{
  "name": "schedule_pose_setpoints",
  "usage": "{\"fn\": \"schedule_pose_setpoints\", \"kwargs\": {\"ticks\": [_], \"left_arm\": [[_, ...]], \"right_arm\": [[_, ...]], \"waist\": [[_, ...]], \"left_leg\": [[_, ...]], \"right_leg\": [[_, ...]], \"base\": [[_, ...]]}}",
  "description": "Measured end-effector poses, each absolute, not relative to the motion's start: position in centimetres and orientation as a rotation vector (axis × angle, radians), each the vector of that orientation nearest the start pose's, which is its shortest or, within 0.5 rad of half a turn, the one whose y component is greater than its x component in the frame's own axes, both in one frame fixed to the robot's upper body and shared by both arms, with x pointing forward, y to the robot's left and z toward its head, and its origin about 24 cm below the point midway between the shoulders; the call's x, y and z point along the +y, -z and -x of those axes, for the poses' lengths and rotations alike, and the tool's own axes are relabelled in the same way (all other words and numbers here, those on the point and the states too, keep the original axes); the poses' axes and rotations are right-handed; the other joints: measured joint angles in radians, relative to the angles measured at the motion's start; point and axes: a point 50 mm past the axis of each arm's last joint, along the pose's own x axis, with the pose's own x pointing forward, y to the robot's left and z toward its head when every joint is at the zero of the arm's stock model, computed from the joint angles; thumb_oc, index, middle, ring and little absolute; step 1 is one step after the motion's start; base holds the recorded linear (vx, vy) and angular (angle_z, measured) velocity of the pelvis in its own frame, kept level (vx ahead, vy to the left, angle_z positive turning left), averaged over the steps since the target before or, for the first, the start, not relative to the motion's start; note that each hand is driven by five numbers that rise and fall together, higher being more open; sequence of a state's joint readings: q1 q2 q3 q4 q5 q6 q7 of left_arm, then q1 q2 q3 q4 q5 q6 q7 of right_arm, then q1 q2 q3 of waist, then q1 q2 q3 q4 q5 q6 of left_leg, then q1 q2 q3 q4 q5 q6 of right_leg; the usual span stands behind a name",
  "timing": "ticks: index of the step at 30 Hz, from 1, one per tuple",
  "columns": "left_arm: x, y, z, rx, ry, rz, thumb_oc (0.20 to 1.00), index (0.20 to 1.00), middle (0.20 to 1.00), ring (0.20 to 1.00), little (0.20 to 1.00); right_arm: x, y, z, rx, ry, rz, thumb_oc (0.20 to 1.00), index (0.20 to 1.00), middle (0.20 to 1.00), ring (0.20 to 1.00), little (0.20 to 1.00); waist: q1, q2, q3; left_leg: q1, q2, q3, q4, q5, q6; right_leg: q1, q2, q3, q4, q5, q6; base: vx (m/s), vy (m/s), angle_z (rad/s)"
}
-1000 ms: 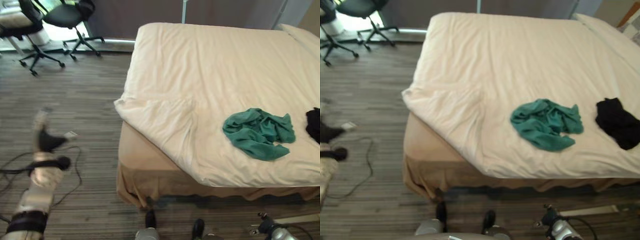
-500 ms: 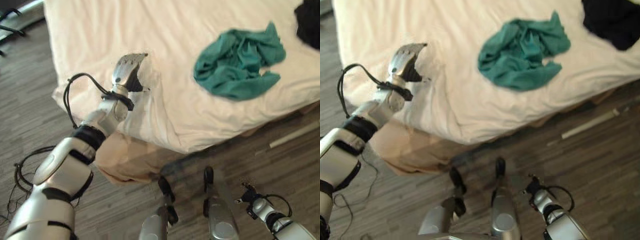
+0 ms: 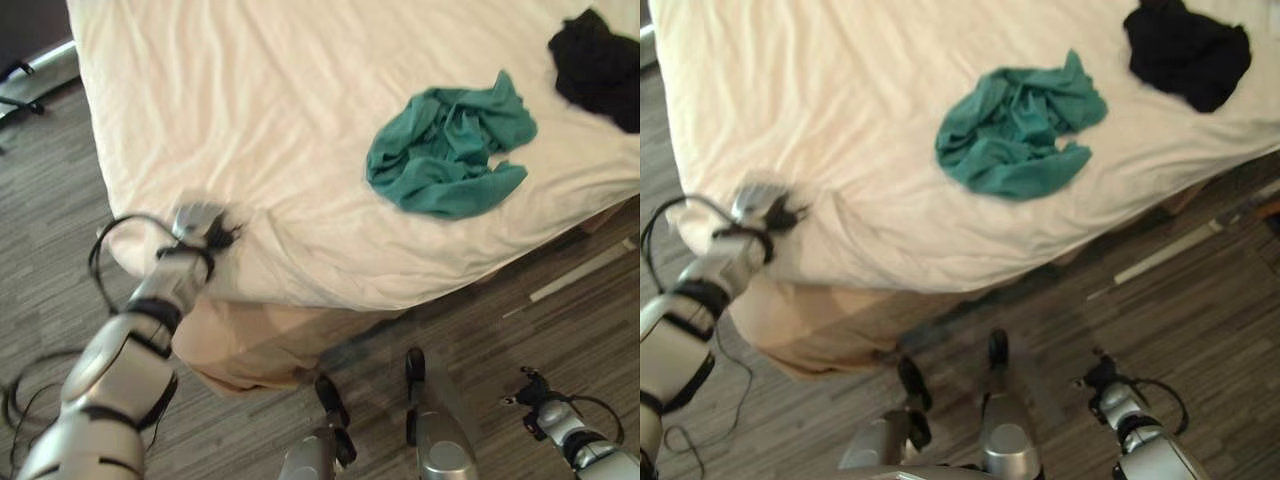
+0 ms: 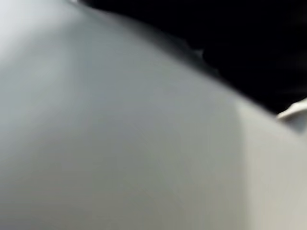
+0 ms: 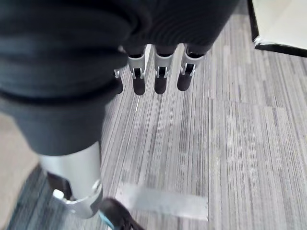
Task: Tidy up the quilt and then pick up the clothes from the bed and put them into the laundry hamper.
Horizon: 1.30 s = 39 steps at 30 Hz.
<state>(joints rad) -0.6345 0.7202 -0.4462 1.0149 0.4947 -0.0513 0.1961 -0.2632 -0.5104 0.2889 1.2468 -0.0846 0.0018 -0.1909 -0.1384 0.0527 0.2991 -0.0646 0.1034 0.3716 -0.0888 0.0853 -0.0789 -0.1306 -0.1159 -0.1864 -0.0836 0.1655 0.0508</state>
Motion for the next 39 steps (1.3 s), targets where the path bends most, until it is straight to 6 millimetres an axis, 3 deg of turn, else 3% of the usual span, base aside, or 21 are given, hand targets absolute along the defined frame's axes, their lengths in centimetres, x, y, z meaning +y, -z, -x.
{"fn": "schedule_pose_setpoints", "kwargs": {"ticks": [1,3,4,5,6,8,9,10,11,13,14,16,18,20,21,23,27,31,32,35,39], "left_arm": [[33.6,-2.8,-28.7,0.414,-0.08,-1.277,0.2,0.2,0.2,0.2,0.2],[34.3,-1.2,-25.1,0.436,-0.101,-1.127,0.2,0.2,0.2,0.2,0.2],[34.6,1.0,-21.8,0.521,-0.065,-1.055,0.423,0.423,0.423,0.423,0.423],[34.7,1.7,-20.4,0.547,-0.064,-1.012,1.0,1.0,1.0,1.0,1.0],[34.7,2.9,-18.4,0.603,-0.048,-0.975,1.0,1.0,1.0,1.0,1.0],[34.6,4.5,-14.2,0.695,-0.059,-0.879,1.0,1.0,1.0,1.0,1.0],[34.4,4.8,-13.7,0.702,-0.059,-0.866,1.0,1.0,1.0,1.0,1.0],[34.5,6.1,-12.7,0.796,-0.02,-0.87,1.0,1.0,1.0,1.0,1.0],[34.3,6.9,-13.2,0.834,-0.004,-0.859,1.0,1.0,1.0,1.0,1.0],[33.6,6.2,-14.2,0.741,-0.087,-0.793,1.0,1.0,1.0,1.0,1.0],[33.6,7.6,-11.7,0.801,-0.14,-0.77,1.0,1.0,1.0,1.0,1.0],[32.1,11.3,-7.7,1.024,-0.103,-0.753,1.0,1.0,1.0,1.0,1.0],[31.1,13.3,-4.5,1.187,-0.035,-0.787,1.0,1.0,1.0,1.0,1.0],[31.1,13.6,-4.2,1.231,-0.051,-0.802,1.0,1.0,1.0,1.0,1.0],[31.1,13.9,-3.0,1.281,-0.037,-0.859,1.0,1.0,1.0,1.0,1.0],[30.6,14.3,-2.9,1.307,-0.002,-0.888,1.0,1.0,1.0,1.0,1.0],[30.3,13.9,-6.8,1.201,-0.027,-0.926,1.0,1.0,1.0,1.0,1.0],[29.6,13.0,-11.1,1.039,-0.041,-0.948,1.0,1.0,1.0,1.0,1.0],[29.2,12.5,-13.1,0.975,-0.044,-0.953,1.0,1.0,1.0,1.0,1.0],[28.2,10.5,-17.8,0.792,-0.077,-0.949,1.0,1.0,1.0,1.0,1.0],[27.1,9.2,-19.8,0.67,-0.104,-0.878,1.0,1.0,1.0,1.0,1.0]], "right_arm": [[-34.0,8.8,-17.5,0.976,0.295,0.737,1.0,1.0,1.0,1.0,1.0],[-36.3,7.9,-16.1,0.982,0.388,0.693,1.0,1.0,1.0,1.0,1.0],[-39.3,6.2,-14.7,0.992,0.494,0.687,1.0,1.0,1.0,1.0,1.0],[-41.0,4.7,-14.6,0.962,0.553,0.683,1.0,1.0,1.0,1.0,1.0],[-43.0,2.7,-14.3,0.926,0.618,0.718,1.0,1.0,1.0,1.0,1.0],[-46.0,-3.3,-16.1,0.742,0.71,0.788,1.0,1.0,1.0,1.0,1.0],[-46.3,-4.5,-16.5,0.695,0.723,0.802,1.0,1.0,1.0,1.0,1.0],[-46.9,-7.2,-19.9,0.643,0.8,0.765,1.0,1.0,1.0,1.0,1.0],[-47.2,-8.3,-20.7,0.644,0.837,0.757,1.0,1.0,1.0,1.0,1.0],[-44.1,-8.8,-22.7,0.394,0.737,0.771,1.0,1.0,1.0,1.0,1.0],[-37.8,-9.7,-25.6,0.138,0.565,0.718,0.2,0.2,0.2,0.2,0.2],[-29.2,-12.3,-27.1,-0.2,0.292,0.678,0.2,0.2,0.2,0.2,0.2],[-25.8,-12.5,-29.3,-0.273,0.203,0.652,0.2,0.2,0.2,0.2,0.2],[-25.3,-12.7,-30.1,-0.278,0.198,0.646,0.2,0.2,0.2,0.2,0.2],[-23.2,-13.8,-31.8,-0.33,0.193,0.572,0.2,0.2,0.2,0.2,0.2],[-20.1,-16.0,-33.5,-0.42,0.127,0.516,0.2,0.2,0.2,0.2,0.2],[-14.4,-21.2,-35.7,-0.582,0.008,0.415,0.2,0.2,0.2,0.2,0.2],[-10.6,-21.8,-36.5,-0.598,-0.09,0.39,0.2,0.2,0.2,0.2,0.2],[-9.8,-21.8,-36.6,-0.603,-0.118,0.389,0.2,0.2,0.2,0.2,0.2],[-8.2,-21.6,-36.9,-0.58,-0.161,0.372,0.2,0.2,0.2,0.2,0.2],[-5.8,-22.0,-36.2,-0.633,-0.231,0.292,0.2,0.2,0.2,0.2,0.2]], "waist": [[0.023,-0.025,-0.057],[0.031,-0.039,-0.088],[0.055,-0.048,-0.126],[0.06,-0.051,-0.138],[0.063,-0.055,-0.157],[0.076,-0.079,-0.181],[0.068,-0.085,-0.187],[0.08,-0.096,-0.198],[0.074,-0.097,-0.217],[0.107,-0.111,-0.225],[0.118,-0.114,-0.233],[0.109,-0.082,-0.23],[0.118,-0.057,-0.226],[0.139,-0.046,-0.221],[0.154,-0.044,-0.196],[0.166,-0.041,-0.155],[0.209,-0.057,-0.008],[0.248,-0.06,0.07],[0.255,-0.041,0.104],[0.298,-0.008,0.199],[0.304,-0.008,0.209]], "left_leg": [[0.017,0.006,-0.013,0.0,-0.004,-0.002],[0.042,0.008,-0.028,0.0,-0.007,-0.005],[0.056,0.006,-0.033,0.0,-0.018,-0.005],[0.064,0.003,-0.033,0.0,-0.026,-0.004],[0.069,-0.001,-0.032,0.0,-0.027,-0.003],[0.07,-0.009,-0.053,0.0,-0.029,-0.003],[0.074,-0.01,-0.053,0.0,-0.028,-0.001],[0.086,-0.012,-0.072,0.0,-0.033,0.002],[0.081,-0.015,-0.071,0.0,-0.032,0.002],[0.066,-0.013,-0.091,0.007,-0.024,-0.002],[0.069,-0.004,-0.087,0.001,-0.016,-0.007],[0.059,-0.011,-0.081,0.001,-0.017,-0.005],[0.035,-0.019,-0.082,0.001,-0.013,0.0],[0.006,-0.02,-0.091,0.001,0.003,0.004],[-0.022,-0.017,-0.089,0.002,0.021,0.01],[-0.059,-0.014,-0.082,0.002,0.032,0.011],[-0.16,-0.006,-0.1,0.007,0.076,0.011],[-0.262,-0.003,-0.112,0.009,0.099,0.002],[-0.31,-0.007,-0.128,0.022,0.115,0.008],[-0.355,-0.004,-0.158,0.016,0.129,0.01],[-0.356,-0.005,-0.172,0.008,0.136,0.011]], "right_leg": [[0.027,0.005,-0.015,0.0,-0.014,-0.003],[0.06,0.007,-0.026,0.0,-0.023,0.005],[0.081,0.003,-0.034,0.0,-0.035,0.011],[0.087,0.001,-0.033,0.0,-0.038,0.014],[0.091,-0.003,-0.031,-0.002,-0.039,0.016],[0.105,-0.012,-0.048,-0.005,-0.042,0.019],[0.107,-0.013,-0.047,-0.005,-0.041,0.019],[0.134,-0.015,-0.071,-0.001,-0.046,0.02],[0.13,-0.019,-0.066,-0.005,-0.049,0.024],[0.114,-0.017,-0.08,-0.004,-0.055,0.033],[0.116,-0.006,-0.072,-0.005,-0.06,0.025],[0.112,-0.016,-0.066,-0.005,-0.061,0.024],[0.092,-0.024,-0.073,-0.004,-0.058,0.028],[0.068,-0.024,-0.077,-0.004,-0.053,0.035],[0.034,-0.022,-0.076,-0.004,-0.039,0.037],[-0.005,-0.022,-0.078,-0.004,-0.027,0.043],[-0.092,-0.016,-0.089,-0.003,0.011,0.037],[-0.181,-0.018,-0.118,0.002,0.019,0.034],[-0.207,-0.022,-0.147,0.002,0.05,0.011],[-0.236,-0.017,-0.174,0.002,0.053,0.006],[-0.233,-0.016,-0.193,0.002,0.052,0.003]], "base": [[0.16,0.03,0.17],[0.09,0.026,0.27],[0.06,0.026,0.19],[0.07,0.023,0.09],[0.07,0.047,0.12],[0.08,0.01,0.19],[0.02,-0.017,0.07],[0.0,0.012,0.09],[0.0,0.029,0.4],[0.03,0.047,0.34],[0.03,0.033,-0.12],[-0.06,0.012,-0.1],[-0.15,-0.012,0.1],[-0.23,-0.014,0.23],[-0.13,0.008,0.03],[-0.18,0.003,-0.01],[-0.15,-0.014,0.05],[-0.18,-0.045,0.19],[-0.08,-0.027,0.41],[-0.05,-0.05,0.33],[0.02,-0.015,0.11]]}}
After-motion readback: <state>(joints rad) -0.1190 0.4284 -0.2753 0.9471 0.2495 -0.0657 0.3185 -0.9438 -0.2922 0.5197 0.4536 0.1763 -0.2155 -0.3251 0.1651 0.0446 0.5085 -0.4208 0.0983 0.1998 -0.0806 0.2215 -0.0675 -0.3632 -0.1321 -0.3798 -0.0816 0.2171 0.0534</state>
